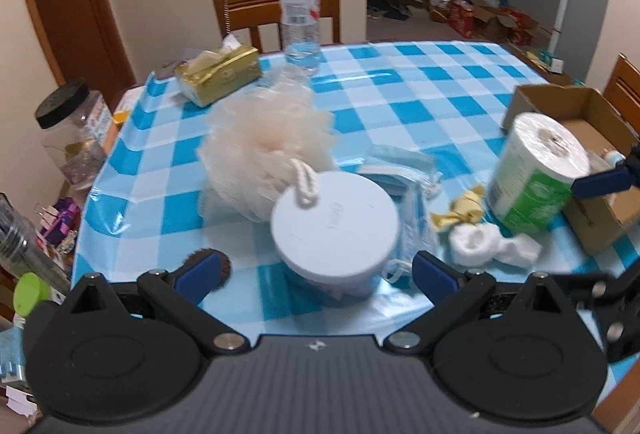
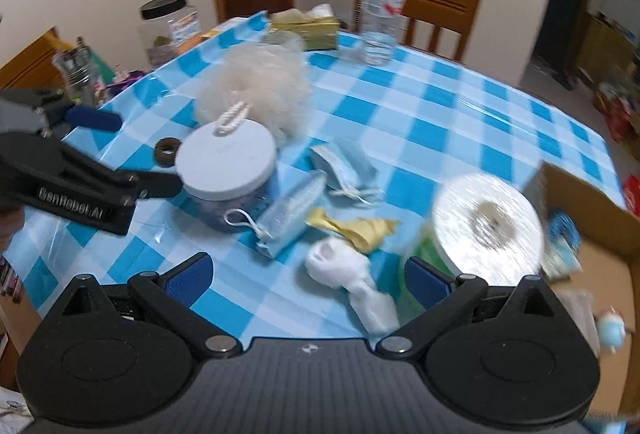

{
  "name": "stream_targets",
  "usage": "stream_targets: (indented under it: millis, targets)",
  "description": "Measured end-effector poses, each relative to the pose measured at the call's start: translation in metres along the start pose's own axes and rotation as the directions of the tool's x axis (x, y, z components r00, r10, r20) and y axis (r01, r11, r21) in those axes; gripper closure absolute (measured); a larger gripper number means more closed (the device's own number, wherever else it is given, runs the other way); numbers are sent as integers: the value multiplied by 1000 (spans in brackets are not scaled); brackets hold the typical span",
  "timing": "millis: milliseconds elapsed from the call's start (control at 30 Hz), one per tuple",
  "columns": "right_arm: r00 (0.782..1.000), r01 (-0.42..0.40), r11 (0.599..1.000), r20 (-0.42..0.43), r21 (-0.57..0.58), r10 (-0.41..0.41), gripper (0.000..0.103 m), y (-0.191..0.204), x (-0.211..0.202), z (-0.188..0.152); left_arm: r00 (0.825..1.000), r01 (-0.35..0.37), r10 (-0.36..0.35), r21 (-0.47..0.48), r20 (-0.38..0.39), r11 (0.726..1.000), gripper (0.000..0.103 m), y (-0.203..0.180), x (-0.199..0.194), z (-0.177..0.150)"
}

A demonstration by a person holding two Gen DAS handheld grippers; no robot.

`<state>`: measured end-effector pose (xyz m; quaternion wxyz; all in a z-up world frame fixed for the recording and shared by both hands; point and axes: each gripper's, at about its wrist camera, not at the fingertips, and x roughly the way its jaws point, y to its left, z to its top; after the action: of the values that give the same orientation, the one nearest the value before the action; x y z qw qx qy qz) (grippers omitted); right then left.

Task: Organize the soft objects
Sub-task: 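Move both open tools back over the table items, then grasp the white sock with the right tool while the left grasps the pink mesh pouf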

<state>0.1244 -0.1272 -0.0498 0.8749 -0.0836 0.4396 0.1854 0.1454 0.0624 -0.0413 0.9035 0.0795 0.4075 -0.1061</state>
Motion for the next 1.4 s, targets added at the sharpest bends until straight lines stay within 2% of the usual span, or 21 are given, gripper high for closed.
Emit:
stream_targets:
  millis: [133,400,767,967,1267,1400]
  targets:
    - [999,-35,999,-10,-41,35,0,4,15,6,1000,10,-11,-54,-17,999,2,11,9,10]
    - [997,-60,996,-53,-65,57,0,4,40,2,1000,-26,26,-41,3,999,2,18,30,36]
    - [994,-14,997,-108,-78,6,0,6,88,-11,999,-37,37,-36,-7,999,2,25,66,66]
    - [995,39,992,-87,-117,-49,0,15,97,-15,999,-50,50,-40,-10,998,2,33,89,83]
    - [991,61,990,-108,-126,-75,0,16,102,-12,996,24,-41,-200,-83,980,2,64,132,92]
    - [990,52,992,-126,-112,-66,0,16,101,-10,994,32,-53,-208,-97,978,2,61,145,94]
